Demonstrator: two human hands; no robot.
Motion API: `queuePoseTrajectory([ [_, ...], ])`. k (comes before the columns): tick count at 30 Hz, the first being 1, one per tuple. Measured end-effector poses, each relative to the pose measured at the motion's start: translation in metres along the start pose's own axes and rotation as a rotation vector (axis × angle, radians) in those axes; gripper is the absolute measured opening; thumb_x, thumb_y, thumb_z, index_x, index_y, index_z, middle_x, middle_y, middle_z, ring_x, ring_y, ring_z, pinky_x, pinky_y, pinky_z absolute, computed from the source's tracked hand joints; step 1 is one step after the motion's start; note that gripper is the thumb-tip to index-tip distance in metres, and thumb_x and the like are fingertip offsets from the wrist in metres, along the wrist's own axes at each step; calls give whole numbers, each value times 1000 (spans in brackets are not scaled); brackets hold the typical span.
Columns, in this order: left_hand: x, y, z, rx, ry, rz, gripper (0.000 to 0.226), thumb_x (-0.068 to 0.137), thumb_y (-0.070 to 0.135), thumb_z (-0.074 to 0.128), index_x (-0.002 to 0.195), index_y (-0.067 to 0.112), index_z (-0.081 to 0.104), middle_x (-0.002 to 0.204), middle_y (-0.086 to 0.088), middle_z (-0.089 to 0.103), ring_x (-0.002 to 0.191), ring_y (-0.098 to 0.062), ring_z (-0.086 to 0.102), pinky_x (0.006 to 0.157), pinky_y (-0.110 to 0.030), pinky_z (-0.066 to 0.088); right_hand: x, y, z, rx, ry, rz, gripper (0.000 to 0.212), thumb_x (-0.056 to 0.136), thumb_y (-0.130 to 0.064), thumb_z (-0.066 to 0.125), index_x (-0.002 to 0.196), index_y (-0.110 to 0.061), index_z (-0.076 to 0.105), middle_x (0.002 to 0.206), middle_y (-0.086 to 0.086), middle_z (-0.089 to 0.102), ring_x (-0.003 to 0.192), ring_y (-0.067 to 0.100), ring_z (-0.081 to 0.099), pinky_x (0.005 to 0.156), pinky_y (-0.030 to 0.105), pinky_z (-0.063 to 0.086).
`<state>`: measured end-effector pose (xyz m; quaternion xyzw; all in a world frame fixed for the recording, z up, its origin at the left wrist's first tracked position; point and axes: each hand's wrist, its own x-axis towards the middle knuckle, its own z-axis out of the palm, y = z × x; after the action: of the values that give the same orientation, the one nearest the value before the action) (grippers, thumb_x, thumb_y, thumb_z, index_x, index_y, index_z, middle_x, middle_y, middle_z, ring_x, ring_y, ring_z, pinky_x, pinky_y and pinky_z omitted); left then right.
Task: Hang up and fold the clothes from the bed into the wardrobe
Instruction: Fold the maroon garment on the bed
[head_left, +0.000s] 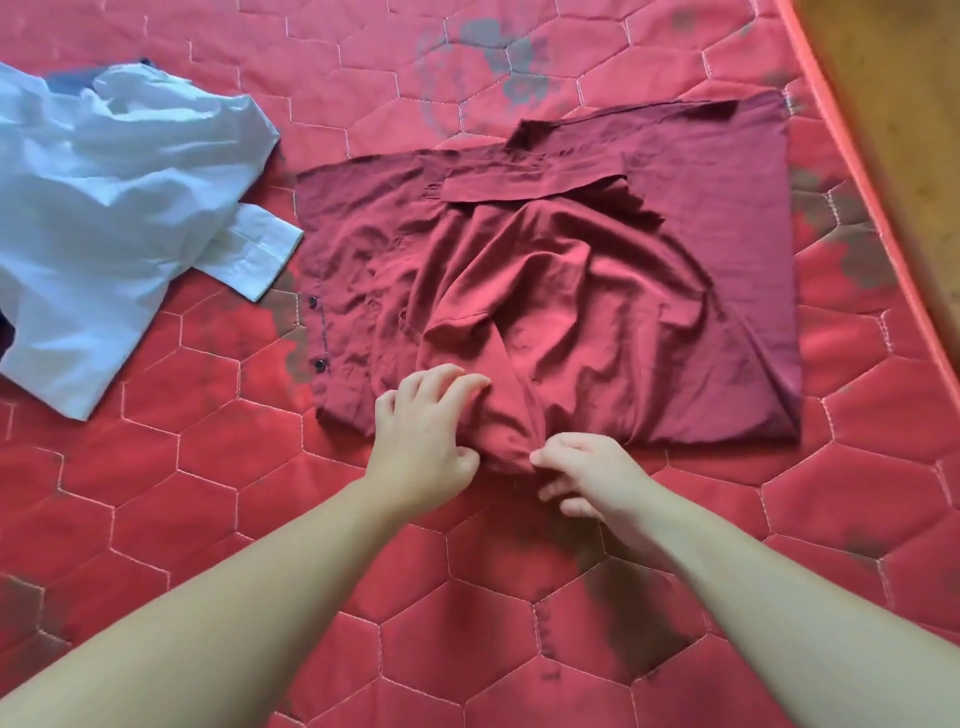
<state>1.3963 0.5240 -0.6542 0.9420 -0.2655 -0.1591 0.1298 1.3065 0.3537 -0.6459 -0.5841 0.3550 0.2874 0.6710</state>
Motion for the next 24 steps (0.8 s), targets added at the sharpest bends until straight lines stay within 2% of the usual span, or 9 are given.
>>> queuePoseTrajectory([
  [2,8,-4,-3,148,-121,3,76,68,29,66,140,36,41,144,8,38,133,-20,33,102,-39,27,-4,8,-8,-117,-29,9,22,86,-23,69,65,-20,61,61,1,55,56,11,54,50,18,36],
  [4,17,-7,-4,220,-152,0,64,73,30,65,135,34,45,135,8,45,126,-21,40,97,-37,29,-8,13,-8,-254,-13,5,18,85,-27,71,71,-17,65,58,0,57,52,11,50,46,16,35],
  [9,25,-11,-5,229,-69,171,29,63,7,66,88,20,61,84,1,61,83,-30,59,69,-34,32,2,22,11,-479,184,-14,11,78,-23,68,71,-18,62,58,-1,66,41,9,53,44,17,38],
  [11,23,-13,-8,275,15,258,31,51,1,68,73,19,55,66,1,55,63,-29,56,60,-32,28,7,21,23,-321,297,7,5,77,-13,63,79,-15,58,62,4,69,41,13,58,45,20,41],
  [13,18,-16,-7,312,61,322,33,47,1,67,71,19,52,60,2,51,56,-28,53,58,-32,27,8,17,29,-47,361,43,8,80,-8,58,84,-13,53,67,6,69,45,14,61,47,23,45],
  [15,11,-14,-3,276,30,336,31,51,14,65,79,21,53,66,4,51,61,-28,55,61,-32,28,4,11,33,228,262,142,4,87,-10,56,91,-11,57,81,6,72,59,14,69,50,23,49],
  [19,7,1,6,153,-105,157,40,65,42,57,102,27,49,91,10,52,85,-19,55,74,-36,37,3,2,32,594,29,281,32,90,-34,62,108,-7,62,104,13,72,90,23,72,66,36,57],
  [22,16,6,6,136,-100,100,54,66,34,63,116,26,47,102,5,52,92,-24,57,76,-38,41,12,-8,38,635,107,266,38,84,-41,72,102,-9,62,100,11,70,85,22,72,68,36,58],
  [24,23,7,4,119,-115,74,54,68,29,64,119,26,46,103,4,52,94,-26,57,75,-37,40,19,-14,45,666,189,237,28,85,-28,73,103,-9,64,94,9,72,77,20,73,63,32,57],
])
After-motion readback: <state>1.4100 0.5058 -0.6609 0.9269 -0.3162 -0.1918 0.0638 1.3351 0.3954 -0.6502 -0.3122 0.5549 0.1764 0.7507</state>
